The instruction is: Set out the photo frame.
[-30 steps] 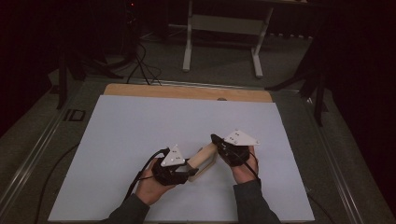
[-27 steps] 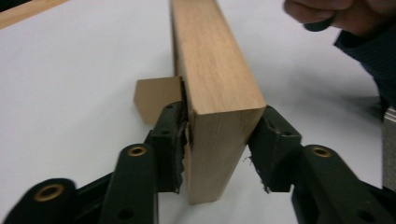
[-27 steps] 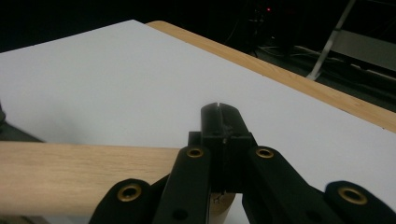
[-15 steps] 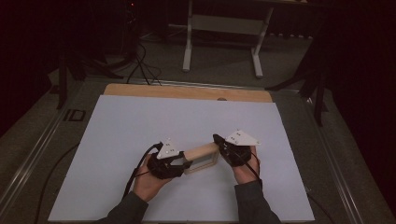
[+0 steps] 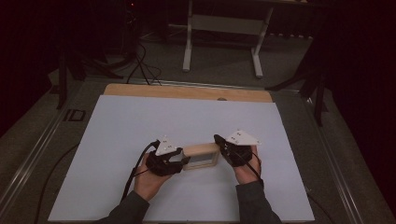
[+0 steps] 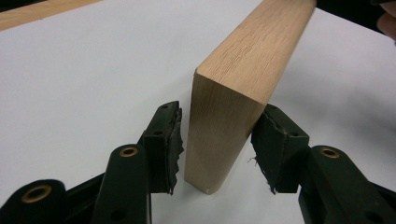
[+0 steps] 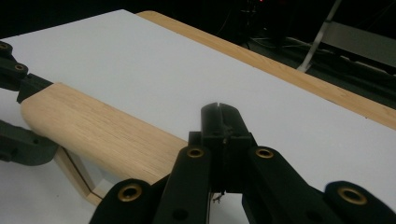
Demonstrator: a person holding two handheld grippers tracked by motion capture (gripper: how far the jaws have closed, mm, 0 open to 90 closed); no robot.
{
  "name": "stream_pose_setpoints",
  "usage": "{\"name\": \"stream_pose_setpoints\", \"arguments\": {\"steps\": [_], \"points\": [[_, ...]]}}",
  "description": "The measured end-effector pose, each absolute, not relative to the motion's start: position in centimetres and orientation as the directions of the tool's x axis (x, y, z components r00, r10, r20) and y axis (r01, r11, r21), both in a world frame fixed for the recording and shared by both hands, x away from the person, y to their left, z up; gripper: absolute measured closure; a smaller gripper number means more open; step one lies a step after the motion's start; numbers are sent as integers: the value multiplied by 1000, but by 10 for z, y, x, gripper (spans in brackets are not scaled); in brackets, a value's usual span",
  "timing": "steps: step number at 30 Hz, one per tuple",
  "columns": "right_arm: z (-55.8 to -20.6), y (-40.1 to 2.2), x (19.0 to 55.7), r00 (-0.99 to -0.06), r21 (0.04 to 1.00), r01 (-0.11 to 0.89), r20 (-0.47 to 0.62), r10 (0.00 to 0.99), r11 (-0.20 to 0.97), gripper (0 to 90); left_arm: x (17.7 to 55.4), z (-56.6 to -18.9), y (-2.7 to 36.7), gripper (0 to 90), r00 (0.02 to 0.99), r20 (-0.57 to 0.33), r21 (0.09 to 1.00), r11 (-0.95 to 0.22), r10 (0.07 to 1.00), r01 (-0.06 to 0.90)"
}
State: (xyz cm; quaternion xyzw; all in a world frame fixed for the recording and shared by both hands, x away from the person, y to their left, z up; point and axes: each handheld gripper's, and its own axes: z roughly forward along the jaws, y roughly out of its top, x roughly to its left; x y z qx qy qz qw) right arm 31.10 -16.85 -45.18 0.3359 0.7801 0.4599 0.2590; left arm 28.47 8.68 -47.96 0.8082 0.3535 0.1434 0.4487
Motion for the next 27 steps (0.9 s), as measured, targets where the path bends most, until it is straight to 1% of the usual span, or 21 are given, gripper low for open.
{"name": "stream_pose_setpoints", "arguments": {"steps": [4, 12, 15, 18, 22, 24, 27], "points": [[-452, -169, 311, -642, 891, 288, -92, 761, 351, 900, 286, -481, 88, 510, 693, -97, 828, -329, 714, 455], [-451, -169, 311, -643, 888, 296, -88, 761, 352, 900, 286, -482, 88, 512, 667, -107, 829, -304, 737, 469], [-450, -169, 311, -644, 887, 297, -87, 760, 354, 900, 286, -482, 87, 535, 668, -124, 828, -295, 733, 478], [-450, -171, 312, -653, 886, 303, -75, 754, 351, 899, 286, -484, 85, 545, 675, -122, 820, -309, 728, 481], [-449, -176, 314, -662, 889, 308, -55, 747, 338, 822, 286, -485, 84, 543, 682, -123, 819, -314, 721, 480], [-449, -178, 314, -674, 892, 307, -41, 737, 331, 763, 286, -484, 85, 543, 680, -124, 821, -310, 722, 479], [-449, -180, 313, -686, 894, 309, -26, 727, 323, 697, 286, -484, 85, 542, 681, -128, 822, -307, 721, 480]]}}
